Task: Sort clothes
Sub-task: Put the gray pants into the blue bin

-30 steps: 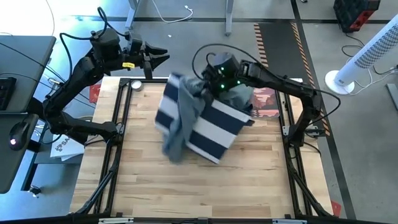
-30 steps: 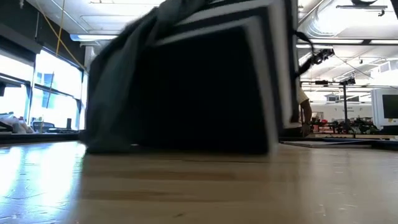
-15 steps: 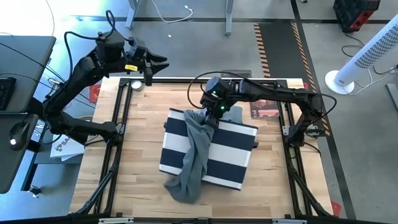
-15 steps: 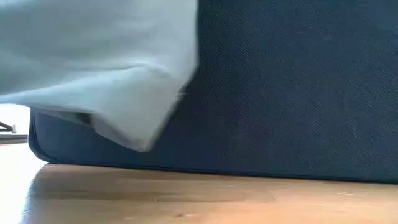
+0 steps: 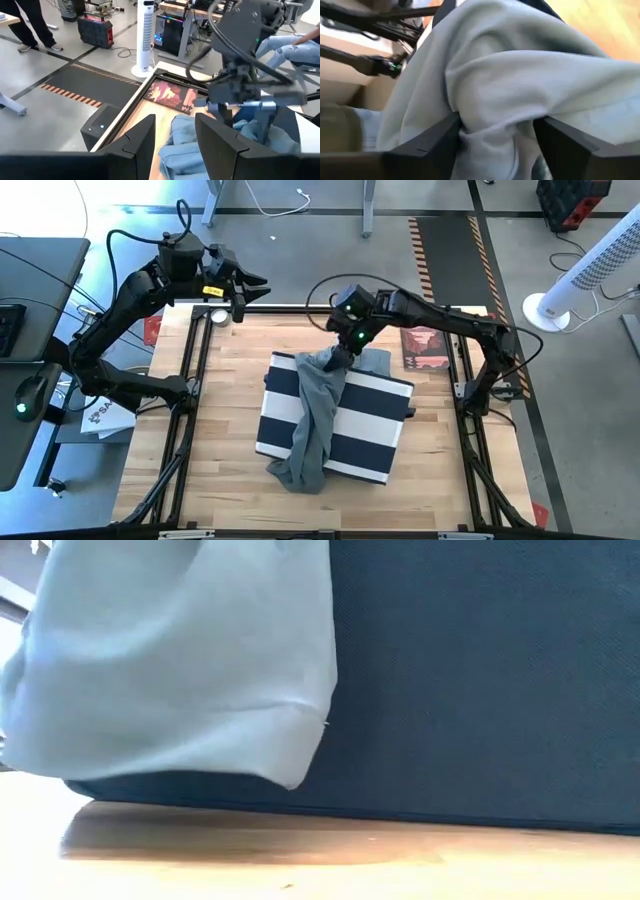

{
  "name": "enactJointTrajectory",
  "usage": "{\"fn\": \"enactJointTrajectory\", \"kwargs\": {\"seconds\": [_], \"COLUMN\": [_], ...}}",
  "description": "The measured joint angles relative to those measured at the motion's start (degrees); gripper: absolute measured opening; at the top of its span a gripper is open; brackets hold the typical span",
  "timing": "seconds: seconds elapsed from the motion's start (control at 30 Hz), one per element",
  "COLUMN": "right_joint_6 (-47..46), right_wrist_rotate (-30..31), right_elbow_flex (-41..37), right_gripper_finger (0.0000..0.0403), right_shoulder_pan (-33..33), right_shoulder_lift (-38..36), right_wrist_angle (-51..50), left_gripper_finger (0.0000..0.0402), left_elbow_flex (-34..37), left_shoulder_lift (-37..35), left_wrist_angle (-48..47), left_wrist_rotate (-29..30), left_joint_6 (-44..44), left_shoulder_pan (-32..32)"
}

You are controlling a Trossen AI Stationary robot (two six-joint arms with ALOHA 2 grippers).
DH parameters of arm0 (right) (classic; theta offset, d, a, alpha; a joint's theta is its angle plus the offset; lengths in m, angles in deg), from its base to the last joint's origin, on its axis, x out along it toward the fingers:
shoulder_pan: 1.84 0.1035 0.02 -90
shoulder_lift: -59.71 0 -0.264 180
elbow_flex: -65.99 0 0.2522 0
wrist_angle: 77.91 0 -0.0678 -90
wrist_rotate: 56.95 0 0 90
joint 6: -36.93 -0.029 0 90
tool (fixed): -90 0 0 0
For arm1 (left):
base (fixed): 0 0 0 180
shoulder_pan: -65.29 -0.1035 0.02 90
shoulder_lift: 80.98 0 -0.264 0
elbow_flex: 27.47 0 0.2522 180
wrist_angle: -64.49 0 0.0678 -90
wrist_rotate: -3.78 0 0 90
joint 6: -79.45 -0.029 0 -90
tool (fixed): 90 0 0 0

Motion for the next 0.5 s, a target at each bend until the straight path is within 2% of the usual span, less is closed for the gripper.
{"fn": "enactJointTrajectory", "kwargs": {"seconds": [0.17,0.5], "right_joint_6": [-1.26,-0.31], "right_wrist_rotate": [-3.75,-11.28], "right_elbow_flex": [0.22,-5.79], "right_gripper_finger": [0.0277,0.0279], "right_shoulder_pan": [-1.13,-0.67], "right_shoulder_lift": [0.04,0.17], "right_wrist_angle": [-2.85,-1.21], "left_gripper_finger": [0.0135,0.0135], "left_elbow_flex": [0.0,0.0], "left_shoulder_lift": [0.0,0.0], "left_wrist_angle": [-0.05,-0.05], "left_wrist_rotate": [-0.02,0.1], "left_joint_6": [0.0,0.09], "left_shoulder_pan": [0.0,0.01]}}
